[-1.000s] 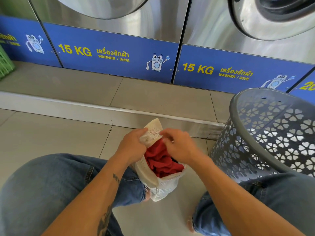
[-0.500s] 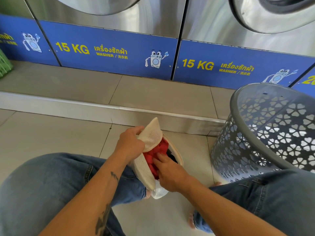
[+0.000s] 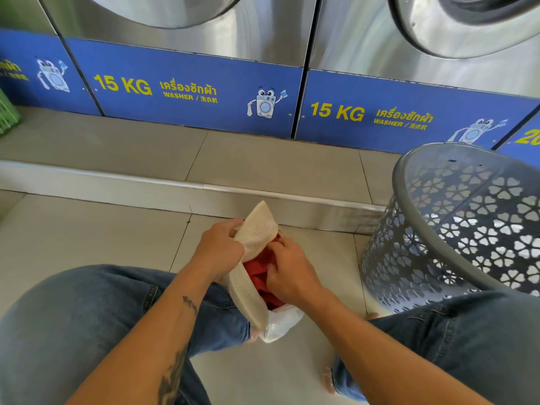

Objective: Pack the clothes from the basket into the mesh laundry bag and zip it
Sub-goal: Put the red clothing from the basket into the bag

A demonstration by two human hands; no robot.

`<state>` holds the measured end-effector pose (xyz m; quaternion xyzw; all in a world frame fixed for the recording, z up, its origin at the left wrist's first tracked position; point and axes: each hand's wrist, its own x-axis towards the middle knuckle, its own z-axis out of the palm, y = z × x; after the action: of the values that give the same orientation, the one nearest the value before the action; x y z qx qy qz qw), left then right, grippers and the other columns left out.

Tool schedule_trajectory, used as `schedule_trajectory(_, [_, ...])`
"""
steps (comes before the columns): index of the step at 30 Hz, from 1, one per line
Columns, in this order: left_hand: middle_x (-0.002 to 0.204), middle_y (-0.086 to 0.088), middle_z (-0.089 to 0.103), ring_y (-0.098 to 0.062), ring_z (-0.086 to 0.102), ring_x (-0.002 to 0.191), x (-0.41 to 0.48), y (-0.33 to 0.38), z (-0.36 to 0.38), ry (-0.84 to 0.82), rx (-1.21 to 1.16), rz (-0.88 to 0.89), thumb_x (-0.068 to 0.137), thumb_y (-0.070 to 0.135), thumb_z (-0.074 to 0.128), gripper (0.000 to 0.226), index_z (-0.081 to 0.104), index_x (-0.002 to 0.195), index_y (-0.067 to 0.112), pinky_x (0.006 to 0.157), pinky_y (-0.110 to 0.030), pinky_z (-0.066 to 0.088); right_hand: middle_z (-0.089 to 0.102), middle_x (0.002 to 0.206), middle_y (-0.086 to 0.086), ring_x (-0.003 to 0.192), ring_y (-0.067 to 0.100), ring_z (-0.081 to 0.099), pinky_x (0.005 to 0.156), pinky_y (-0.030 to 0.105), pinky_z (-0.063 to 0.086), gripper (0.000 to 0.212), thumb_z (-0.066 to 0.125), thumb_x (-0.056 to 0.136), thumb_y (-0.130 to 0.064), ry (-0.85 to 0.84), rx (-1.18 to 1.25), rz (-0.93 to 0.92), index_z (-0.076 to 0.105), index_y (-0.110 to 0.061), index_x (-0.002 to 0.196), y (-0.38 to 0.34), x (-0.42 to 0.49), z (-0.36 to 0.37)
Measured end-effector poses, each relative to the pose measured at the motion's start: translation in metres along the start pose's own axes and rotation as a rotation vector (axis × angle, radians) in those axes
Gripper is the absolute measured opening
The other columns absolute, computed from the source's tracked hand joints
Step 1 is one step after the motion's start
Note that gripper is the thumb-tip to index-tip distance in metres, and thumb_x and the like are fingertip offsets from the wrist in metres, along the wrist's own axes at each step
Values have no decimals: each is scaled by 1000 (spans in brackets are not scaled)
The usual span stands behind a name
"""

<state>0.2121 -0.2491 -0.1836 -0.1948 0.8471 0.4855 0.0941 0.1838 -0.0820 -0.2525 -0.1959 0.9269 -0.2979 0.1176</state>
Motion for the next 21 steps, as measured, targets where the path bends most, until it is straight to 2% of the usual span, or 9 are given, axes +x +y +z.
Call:
schedule_trajectory(2, [107,7,69,-14,64,89,2,-1,-1,-8,4,-10,79,7,56,62,57,133,37,58,-24,46,29,163,0,148,25,28,118,49,34,83,34,78,-55,-107,-47,-19,29,-24,156,7,0,17])
schedule_trajectory(4, [105,6,69,-15,65,88,3,-3,-1,-39,26,-26,80,9,56,62,56,134,39,59,-26,48,4,171,0,157,25,5,124,54,18,96,28,79,-66,-275,-125,-3,0,-25,162,21,-1,33])
schedule_trajectory(7, [109,5,66,-18,65,90,6,-7,1,-143,71,-62,81,10,51,66,48,140,40,69,-33,56,-8,171,-1,157,26,-7,126,52,7,93,36,86,-63,-434,-173,92,-10,-31,160,38,6,35])
schedule_trajectory(11, [117,5,63,-20,63,97,10,-8,6,-230,137,-95,82,9,54,70,40,145,37,84,-42,57,2,171,-1,157,30,8,125,47,17,91,50,88,-50,-528,-180,125,-1,-33,161,30,22,17])
schedule_trajectory(13, [120,4,62,-21,62,100,12,-7,7,-228,156,-89,82,9,55,70,39,145,36,86,-42,56,26,165,1,146,29,34,115,42,34,80,56,87,-41,-570,-102,154,22,-34,158,22,27,-1])
schedule_trajectory(15, [118,3,61,-21,61,100,14,-6,7,-229,157,-73,82,9,55,72,36,144,39,87,-43,56,58,140,-1,118,20,57,97,36,47,54,60,85,-37,-567,-13,205,55,-33,139,15,32,-25])
schedule_trajectory(18, [111,3,61,-21,62,95,19,-6,9,-232,129,-70,81,12,53,78,25,148,42,81,-41,58,73,93,-1,84,15,66,80,42,58,24,58,82,-28,-328,71,215,75,-17,95,7,46,-59])
schedule_trajectory(19, [110,2,61,-20,63,94,21,-6,9,-230,119,-73,82,15,53,79,22,150,41,78,-38,58,72,89,0,79,13,65,73,37,58,21,57,84,-23,-229,102,236,74,-15,94,5,50,-67])
schedule_trajectory(21, [113,1,60,-19,64,92,23,-6,11,-224,105,-79,84,21,51,78,17,152,40,75,-35,59,68,99,1,80,8,61,65,23,49,29,54,88,-15,-103,157,296,69,-17,113,7,57,-75])
